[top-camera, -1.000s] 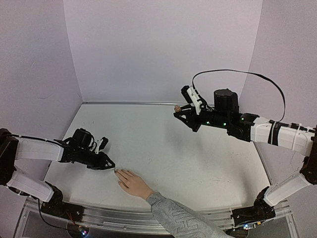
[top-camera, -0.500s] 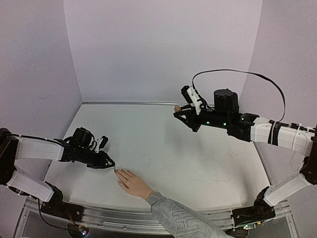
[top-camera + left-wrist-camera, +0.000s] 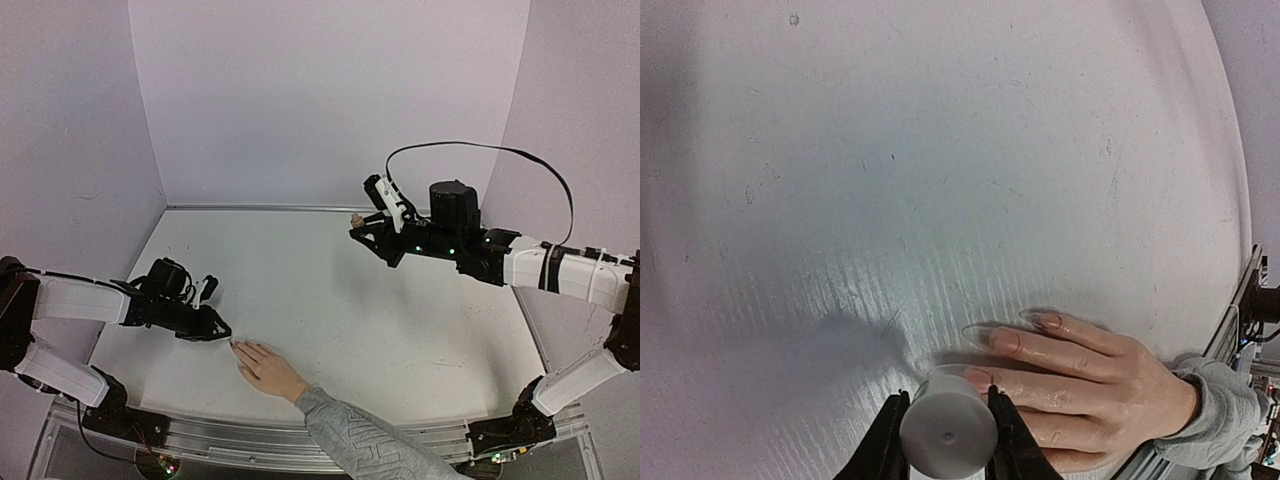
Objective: Paint the nails
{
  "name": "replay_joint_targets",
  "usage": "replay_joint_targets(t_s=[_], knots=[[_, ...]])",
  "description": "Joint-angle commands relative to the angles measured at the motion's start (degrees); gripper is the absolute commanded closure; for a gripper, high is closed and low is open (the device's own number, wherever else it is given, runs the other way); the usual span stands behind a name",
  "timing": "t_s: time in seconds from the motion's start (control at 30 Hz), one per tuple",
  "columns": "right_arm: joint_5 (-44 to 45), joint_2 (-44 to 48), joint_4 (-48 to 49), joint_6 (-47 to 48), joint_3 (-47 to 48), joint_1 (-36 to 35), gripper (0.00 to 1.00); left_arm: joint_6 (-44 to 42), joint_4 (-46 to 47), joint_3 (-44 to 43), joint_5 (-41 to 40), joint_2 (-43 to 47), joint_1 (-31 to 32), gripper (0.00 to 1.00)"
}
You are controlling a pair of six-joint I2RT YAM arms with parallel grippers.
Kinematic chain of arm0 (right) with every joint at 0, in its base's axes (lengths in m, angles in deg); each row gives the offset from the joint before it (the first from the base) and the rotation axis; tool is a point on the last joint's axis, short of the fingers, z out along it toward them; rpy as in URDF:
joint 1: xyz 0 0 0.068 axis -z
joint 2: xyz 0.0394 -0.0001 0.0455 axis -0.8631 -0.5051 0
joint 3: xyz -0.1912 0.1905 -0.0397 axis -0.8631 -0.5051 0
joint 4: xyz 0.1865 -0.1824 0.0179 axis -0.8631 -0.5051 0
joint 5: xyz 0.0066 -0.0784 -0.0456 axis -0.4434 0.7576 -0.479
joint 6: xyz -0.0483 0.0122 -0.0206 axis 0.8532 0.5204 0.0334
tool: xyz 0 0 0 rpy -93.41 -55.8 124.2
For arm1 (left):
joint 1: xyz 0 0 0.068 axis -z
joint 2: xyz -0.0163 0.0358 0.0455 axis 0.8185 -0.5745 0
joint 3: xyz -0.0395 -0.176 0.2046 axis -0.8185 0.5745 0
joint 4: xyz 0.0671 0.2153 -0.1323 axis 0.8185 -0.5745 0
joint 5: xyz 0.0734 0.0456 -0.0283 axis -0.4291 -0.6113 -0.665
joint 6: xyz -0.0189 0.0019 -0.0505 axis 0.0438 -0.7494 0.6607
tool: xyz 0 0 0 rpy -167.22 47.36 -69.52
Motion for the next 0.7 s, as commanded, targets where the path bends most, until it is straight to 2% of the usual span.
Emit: replay_joint_targets(t_s=[0.0, 0.3, 0.5, 0.67], knots=[[-0.89, 0.08, 2.31, -0.13, 1.45, 0.23, 1.00, 0.21, 1.45, -2.97, -1.27, -0.33, -0.26, 1.00], [-0.78, 0.20, 2.26, -0.22, 1.54, 0.27, 1.00, 0.71, 1.03, -2.68, -3.21, 0.35, -0.26, 1.00], [-1.14, 0.11, 2.25, -0.48, 1.54, 0.27, 1.00, 1.44, 1.23, 0.79, -5.46, 8.73, -0.26, 1.00], [-1.38, -0.06, 2.33, -0.34, 1.63, 0.27, 1.00, 0.82, 2.62, 2.88, -2.43, 12.47, -0.26, 1.00]])
